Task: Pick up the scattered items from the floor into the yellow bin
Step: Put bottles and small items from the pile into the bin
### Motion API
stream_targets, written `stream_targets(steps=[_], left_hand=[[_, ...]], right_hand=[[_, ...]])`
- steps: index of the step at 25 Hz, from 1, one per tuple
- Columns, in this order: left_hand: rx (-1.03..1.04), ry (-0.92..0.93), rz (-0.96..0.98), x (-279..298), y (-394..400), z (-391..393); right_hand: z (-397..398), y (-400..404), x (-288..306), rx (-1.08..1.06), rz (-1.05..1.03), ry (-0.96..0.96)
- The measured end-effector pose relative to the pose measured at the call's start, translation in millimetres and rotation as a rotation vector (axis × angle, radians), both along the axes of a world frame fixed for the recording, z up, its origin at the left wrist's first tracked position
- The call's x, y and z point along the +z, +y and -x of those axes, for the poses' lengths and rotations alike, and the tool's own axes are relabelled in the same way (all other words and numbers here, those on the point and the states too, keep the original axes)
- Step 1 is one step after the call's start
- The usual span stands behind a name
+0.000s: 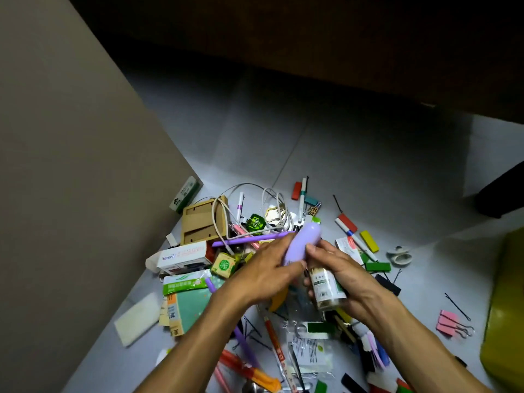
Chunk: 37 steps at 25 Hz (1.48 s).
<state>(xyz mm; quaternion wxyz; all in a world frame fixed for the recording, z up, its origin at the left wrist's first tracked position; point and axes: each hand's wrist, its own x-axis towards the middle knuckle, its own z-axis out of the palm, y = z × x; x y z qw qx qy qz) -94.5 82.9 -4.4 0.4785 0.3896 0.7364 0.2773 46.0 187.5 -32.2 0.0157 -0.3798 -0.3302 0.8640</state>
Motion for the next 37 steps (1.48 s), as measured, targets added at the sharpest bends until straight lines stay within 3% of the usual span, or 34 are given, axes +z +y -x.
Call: stream_targets(steps=[2, 4, 6, 8, 9, 12, 16, 20, 25, 28, 32, 35, 37], left_hand=[[-0.159, -0.059, 0.081, -1.9, 2.7, 10.6], [-0.155, -0.152, 0.082, -2.9, 12.0, 31.7], [0.201, -0.133, -0.07, -8.4, 26.5, 58.1], [0.587, 0.102, -0.097, -21.8, 43.5, 84.6], [0.614, 0.287, 0.0, -30.5, 50.3, 95.3], [0.21, 0.64, 0.357, -49.6, 62.7, 107.7], [-0.198, 0.672, 0.397, -56.9, 58.2, 97.6], [-0.187, 0.883, 0.259, -64.0, 43.2, 83.1], [-0.07, 0.873, 0.335, -39.4, 28.6, 75.1], [0.253, 0.756, 0.173, -16.7, 6.3, 38.9], [0.583, 0.099, -0.054, 33.8, -11.5, -60.6], [0.486, -0.278, -0.1, 78.7, 12.4, -159.7], [0.432, -0.371, -0.113, 104.6, 41.6, -219.3]], right_hand=[[-9.3, -0.7, -7.6, -0.021, 0.0, -0.02], [-14.5, -1.7, -15.5, -0.046, -0.005, -0.037], [-16.9, -5.0, -20.2, -0.078, 0.029, -0.003], [-18.4, -6.8, -23.7, -0.123, 0.1, 0.063], [-19.5, -6.6, -25.2, -0.147, 0.141, 0.091], [-25.5, -3.9, -28.0, -0.192, 0.266, 0.133], [-31.0, -2.5, -28.3, -0.244, 0.297, 0.151], [-33.8, -0.8, -17.7, -0.265, 0.307, 0.216], [-58.0, -8.6, 18.1, -0.3, 0.234, 0.282], [-95.1, -26.0, 46.5, -0.337, 0.153, 0.313], [-156.3, -58.0, 94.2, -0.43, 0.11, 0.303], [-216.6, -57.6, 131.6, -0.556, 0.041, 0.252], [-258.5, -47.3, 146.2, -0.646, -0.046, 0.167]])
